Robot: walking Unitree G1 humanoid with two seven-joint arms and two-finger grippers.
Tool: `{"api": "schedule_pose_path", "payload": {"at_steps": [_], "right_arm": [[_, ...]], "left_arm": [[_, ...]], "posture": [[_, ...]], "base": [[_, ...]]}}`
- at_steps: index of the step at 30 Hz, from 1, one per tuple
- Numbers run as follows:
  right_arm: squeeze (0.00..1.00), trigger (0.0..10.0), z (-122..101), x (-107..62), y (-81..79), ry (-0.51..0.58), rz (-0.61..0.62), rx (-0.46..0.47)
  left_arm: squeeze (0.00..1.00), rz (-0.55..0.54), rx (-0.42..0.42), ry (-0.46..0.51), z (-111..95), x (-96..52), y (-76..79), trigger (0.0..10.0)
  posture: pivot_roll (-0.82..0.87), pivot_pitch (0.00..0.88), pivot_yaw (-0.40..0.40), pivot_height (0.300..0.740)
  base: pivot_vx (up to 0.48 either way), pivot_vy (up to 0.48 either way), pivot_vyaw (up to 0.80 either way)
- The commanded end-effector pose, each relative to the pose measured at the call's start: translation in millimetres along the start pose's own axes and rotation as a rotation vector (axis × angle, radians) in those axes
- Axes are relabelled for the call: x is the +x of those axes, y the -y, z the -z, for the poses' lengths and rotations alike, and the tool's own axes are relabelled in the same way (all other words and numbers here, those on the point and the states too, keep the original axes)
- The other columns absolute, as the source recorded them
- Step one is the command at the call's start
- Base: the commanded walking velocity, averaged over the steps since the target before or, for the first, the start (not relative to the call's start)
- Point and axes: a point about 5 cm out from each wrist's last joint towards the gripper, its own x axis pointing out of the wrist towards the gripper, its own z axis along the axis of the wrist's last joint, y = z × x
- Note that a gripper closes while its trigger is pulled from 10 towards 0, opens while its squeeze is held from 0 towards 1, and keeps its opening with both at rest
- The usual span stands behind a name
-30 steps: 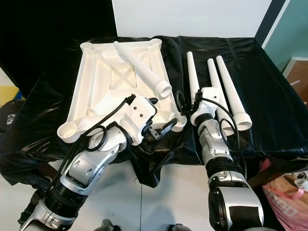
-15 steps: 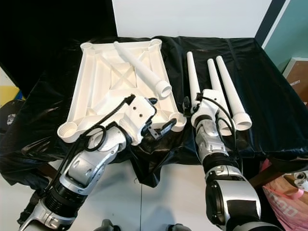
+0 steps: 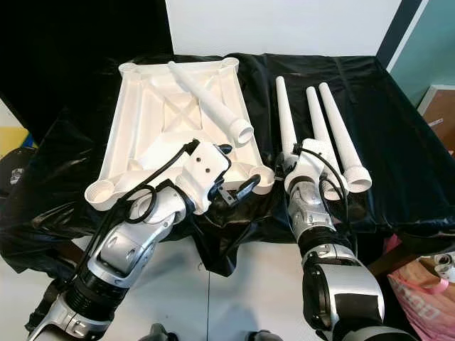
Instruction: Building children table
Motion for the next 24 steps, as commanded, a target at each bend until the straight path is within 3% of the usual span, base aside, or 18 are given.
{"api": "schedule_pose_path", "payload": {"at_steps": [1, 6, 10, 14, 16, 17, 20, 21, 24], "right_arm": [[0.0, 10.0, 5, 0.3, -1.4, -0.036, 0.008, 0.013], [0.0, 10.0, 2, 1.5, -3.7, -0.027, 0.006, 0.009], [0.0, 10.0, -20, -0.6, -16.8, 0.147, -0.129, 0.034], [0.0, 10.0, -28, -3.0, -20.6, 0.213, -0.187, 0.035], [0.0, 10.0, -31, -4.5, -23.3, 0.235, -0.232, 0.043], [0.0, 10.0, -33, -6.4, -28.5, 0.252, -0.309, 0.052], [0.0, 10.0, -33, -7.0, -31.0, 0.253, -0.34, 0.052], [0.0, 10.0, -32, -6.5, -37.9, 0.232, -0.401, 0.045], [0.0, 10.0, -33, -6.6, -45.5, 0.22, -0.469, 0.038]], "left_arm": [[0.0, 0.046, -0.001, -0.009, 4, 0.1, 2.8, 10.0], [0.0, 0.044, 0.002, -0.011, 4, -0.2, 2.7, 10.0], [0.0, 0.009, -0.007, -0.033, 7, 0.2, -1.8, 10.0], [0.0, -0.027, -0.016, -0.062, 12, 0.9, -6.9, 10.0], [0.0, -0.062, -0.029, -0.078, 14, 1.4, -11.8, 10.0], [0.0, -0.128, -0.054, -0.103, 17, 2.2, -22.1, 10.0], [0.0, -0.154, -0.058, -0.106, 17, 2.5, -26.3, 10.0], [0.0, -0.213, -0.052, -0.092, 12, 4.7, -39.4, 10.0], [0.0, -0.257, -0.088, -0.053, 2, 6.9, -52.6, 10.0]], "posture": [[0.03, 0.087, -0.01, 0.74], [0.03, 0.087, -0.011, 0.74], [0.04, 0.088, -0.021, 0.74], [0.04, 0.089, -0.022, 0.74], [0.04, 0.092, -0.023, 0.74], [0.04, 0.097, -0.025, 0.74], [0.04, 0.101, -0.027, 0.74], [0.05, 0.111, -0.032, 0.74], [0.07, 0.127, -0.038, 0.74]], "base": [[0.0, 0.0, 0.0], [0.0, 0.0, 0.0], [0.0, 0.0, 0.0], [0.0, 0.0, 0.0], [0.0, 0.0, 0.0], [0.0, 0.0, 0.0], [0.0, 0.0, 0.0], [0.0, 0.0, 0.0], [0.0, 0.0, 0.0]]}}
